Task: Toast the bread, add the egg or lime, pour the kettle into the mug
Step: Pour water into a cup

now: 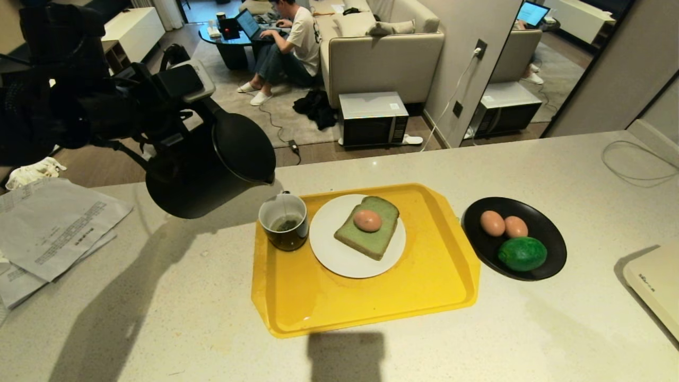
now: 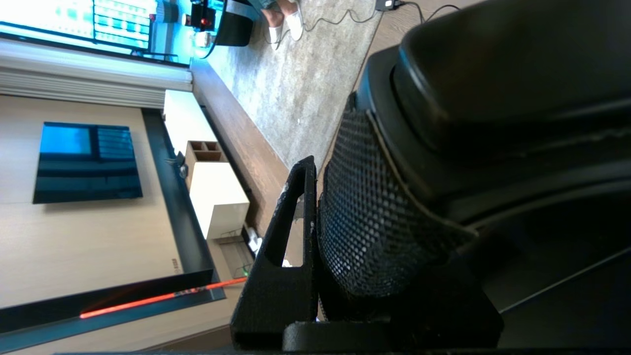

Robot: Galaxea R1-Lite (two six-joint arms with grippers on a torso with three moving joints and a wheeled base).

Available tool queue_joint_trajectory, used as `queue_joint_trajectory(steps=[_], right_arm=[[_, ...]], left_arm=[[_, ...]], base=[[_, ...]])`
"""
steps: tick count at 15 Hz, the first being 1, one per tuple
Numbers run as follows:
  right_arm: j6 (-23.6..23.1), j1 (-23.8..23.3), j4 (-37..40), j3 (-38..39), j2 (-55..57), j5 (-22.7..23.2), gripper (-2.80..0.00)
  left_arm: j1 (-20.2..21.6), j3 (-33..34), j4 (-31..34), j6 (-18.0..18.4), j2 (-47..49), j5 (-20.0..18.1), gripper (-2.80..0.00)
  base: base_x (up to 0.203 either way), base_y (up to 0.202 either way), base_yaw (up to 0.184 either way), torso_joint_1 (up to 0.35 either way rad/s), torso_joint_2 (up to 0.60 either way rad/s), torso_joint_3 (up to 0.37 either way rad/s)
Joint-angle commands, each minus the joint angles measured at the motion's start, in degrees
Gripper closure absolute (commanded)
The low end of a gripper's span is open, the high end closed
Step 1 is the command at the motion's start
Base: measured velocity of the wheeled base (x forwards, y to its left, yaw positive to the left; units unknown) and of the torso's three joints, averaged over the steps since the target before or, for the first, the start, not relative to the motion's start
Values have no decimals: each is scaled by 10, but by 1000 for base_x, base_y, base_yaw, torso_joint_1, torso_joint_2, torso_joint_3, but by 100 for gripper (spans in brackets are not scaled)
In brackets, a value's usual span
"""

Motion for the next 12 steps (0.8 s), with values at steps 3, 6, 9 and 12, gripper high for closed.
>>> queue_joint_trajectory(steps=[3,6,9,12], right_arm=[[0,0,0,0,0,0,0],[0,0,0,0,0,0,0],[0,0,0,0,0,0,0],[0,0,0,0,0,0,0]], left_arm=[[-28,-7,25,15,-8,36,0],[-42,-36,72,54,-13,69,0],[-43,-36,77,79,-15,83,0],[-43,-37,77,80,-15,86,0]], base=[[0,0,0,0,0,0],[0,0,0,0,0,0],[0,0,0,0,0,0],[0,0,0,0,0,0]])
